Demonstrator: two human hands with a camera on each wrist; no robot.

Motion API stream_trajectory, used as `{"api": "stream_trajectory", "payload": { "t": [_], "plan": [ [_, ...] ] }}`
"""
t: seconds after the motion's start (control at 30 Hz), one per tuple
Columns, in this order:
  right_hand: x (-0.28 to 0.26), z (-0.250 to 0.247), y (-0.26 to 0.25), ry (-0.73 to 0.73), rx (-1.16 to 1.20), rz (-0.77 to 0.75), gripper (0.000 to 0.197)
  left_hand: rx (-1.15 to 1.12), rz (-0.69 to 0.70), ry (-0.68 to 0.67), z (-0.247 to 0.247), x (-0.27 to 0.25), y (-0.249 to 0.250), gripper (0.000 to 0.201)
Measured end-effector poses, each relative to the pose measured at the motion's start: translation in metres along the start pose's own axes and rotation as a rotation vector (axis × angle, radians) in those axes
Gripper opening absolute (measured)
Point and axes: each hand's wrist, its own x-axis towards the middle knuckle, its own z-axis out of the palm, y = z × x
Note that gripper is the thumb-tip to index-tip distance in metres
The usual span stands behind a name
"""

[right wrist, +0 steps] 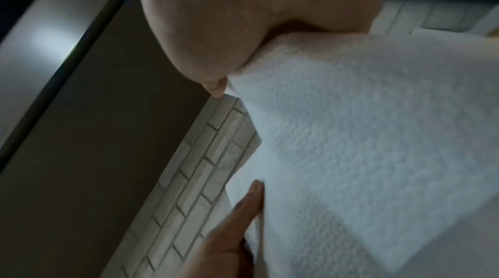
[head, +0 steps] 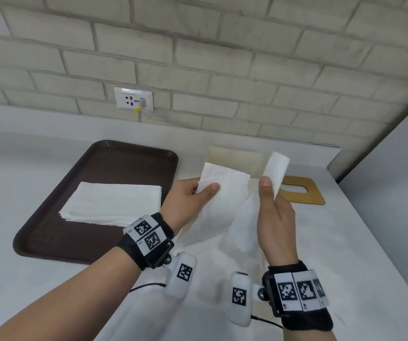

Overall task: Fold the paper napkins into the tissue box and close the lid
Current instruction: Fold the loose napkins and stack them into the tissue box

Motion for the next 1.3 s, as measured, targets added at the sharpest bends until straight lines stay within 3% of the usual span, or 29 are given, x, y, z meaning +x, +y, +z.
{"api": "stream_trajectory", "payload": {
  "t": [0.13,0.33,0.47,0.6,0.67,0.77,1.0,1.13,1.3],
  "plan": [
    [-0.008,0.004,-0.001,-0.083,0.104,0.018,0.017,-0.014,0.019,-0.020,-0.008,-0.003,0.001,0.022],
    [-0.018,0.013,-0.004,-0.089,-0.025,0.006,0.028,-0.083,0.022,-0.045,-0.017,-0.008,0.004,0.022],
    [-0.024,0.016,-0.007,-0.229,-0.028,0.094,0.034,-0.095,0.001,-0.042,-0.017,-0.010,0.003,0.022],
    [-0.021,0.012,-0.012,-0.359,0.309,0.221,0.036,-0.032,0.037,-0.027,-0.020,-0.008,0.001,0.010],
    [-0.019,0.006,-0.014,-0.451,0.443,0.222,0.026,-0.061,0.067,-0.032,-0.022,-0.008,0.003,0.016],
    [-0.017,0.005,-0.011,-0.561,0.501,0.177,0.030,-0.097,0.053,-0.043,-0.025,-0.008,0.007,0.019],
    [-0.006,0.018,0.009,-0.177,0.416,0.150,0.049,-0.092,0.134,-0.066,-0.020,-0.013,0.014,0.018],
    [-0.007,0.021,0.017,-0.122,0.325,0.147,0.017,-0.136,0.134,-0.092,-0.016,-0.016,0.015,0.023],
    [-0.002,0.021,0.023,-0.157,0.362,0.166,0.023,-0.140,0.137,-0.074,-0.010,-0.019,0.015,0.031]
  ]
}}
